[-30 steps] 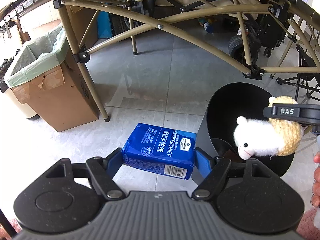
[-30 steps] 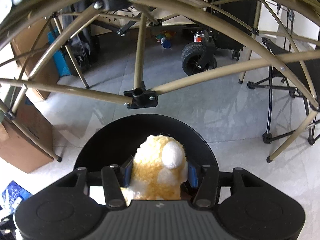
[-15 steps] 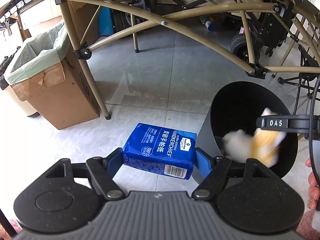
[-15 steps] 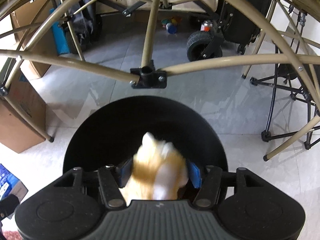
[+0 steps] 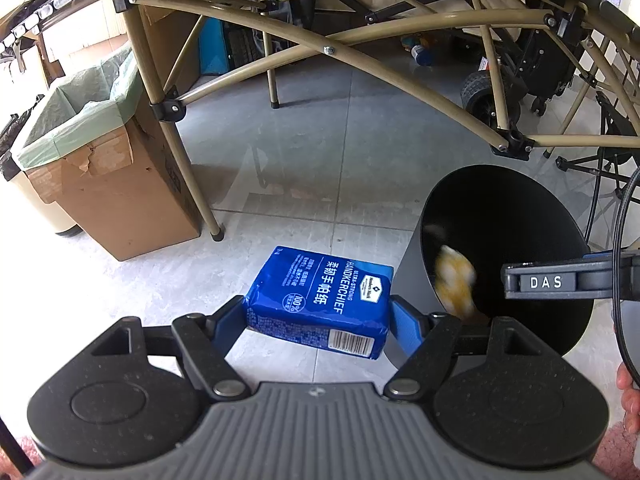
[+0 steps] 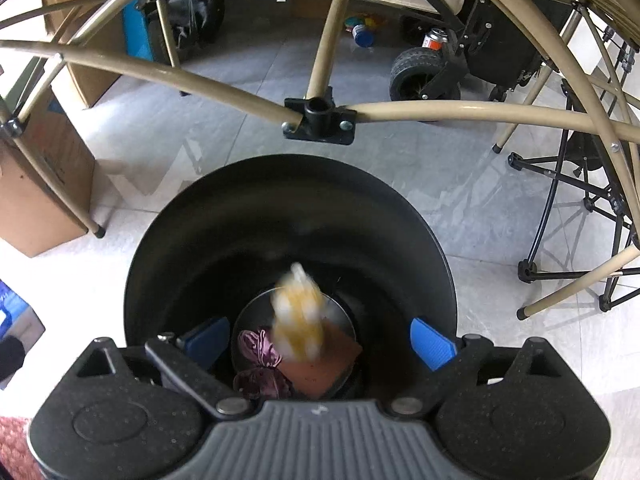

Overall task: Collect trash
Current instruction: 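Lower the yellow plush into the bin and open the right gripper, then move the left tool over the bin while withdrawing the right tool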

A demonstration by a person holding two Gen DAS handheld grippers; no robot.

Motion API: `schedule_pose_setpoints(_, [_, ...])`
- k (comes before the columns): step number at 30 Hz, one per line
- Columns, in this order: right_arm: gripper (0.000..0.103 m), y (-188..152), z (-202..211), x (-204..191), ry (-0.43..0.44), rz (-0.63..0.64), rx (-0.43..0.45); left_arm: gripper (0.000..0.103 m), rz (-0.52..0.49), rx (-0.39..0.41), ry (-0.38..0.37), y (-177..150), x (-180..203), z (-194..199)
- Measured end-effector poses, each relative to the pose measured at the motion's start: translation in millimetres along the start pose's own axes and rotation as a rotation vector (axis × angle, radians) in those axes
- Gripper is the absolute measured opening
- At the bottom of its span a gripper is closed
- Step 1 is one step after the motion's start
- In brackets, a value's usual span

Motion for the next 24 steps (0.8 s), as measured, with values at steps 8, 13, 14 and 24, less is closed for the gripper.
schedule_pose_setpoints(8, [0.098,-4,9,-1,0.017,0.028,-0.002,0.076,-0.006,0.018,-0.005,1,2,7])
schedule_pose_setpoints(13, [0.098,-5,22,7,0.023,0.018,0.022,0.076,-0.017,0.038,-0.008,1,7,15])
schedule_pose_setpoints(14, [0.098,-5,24,10,0.024,0.015,0.026,0.076,-0.019,0.04,-0.007,1,9,16])
schedule_pose_setpoints(24, [0.098,-11,54,34,0.042,-0.019,0.071,0.076,-0.049,0.077,-0.014,4,27,32])
Point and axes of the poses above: each gripper's, at about its wrist camera, not at the fingertips, and z roughly against the way its jaws point, x to its right, y to its top, the point moved 3 cm from there along -z, roughly the way its jaws point, and after that the axes turned 12 degrees about -z, right-handed, at the moved point
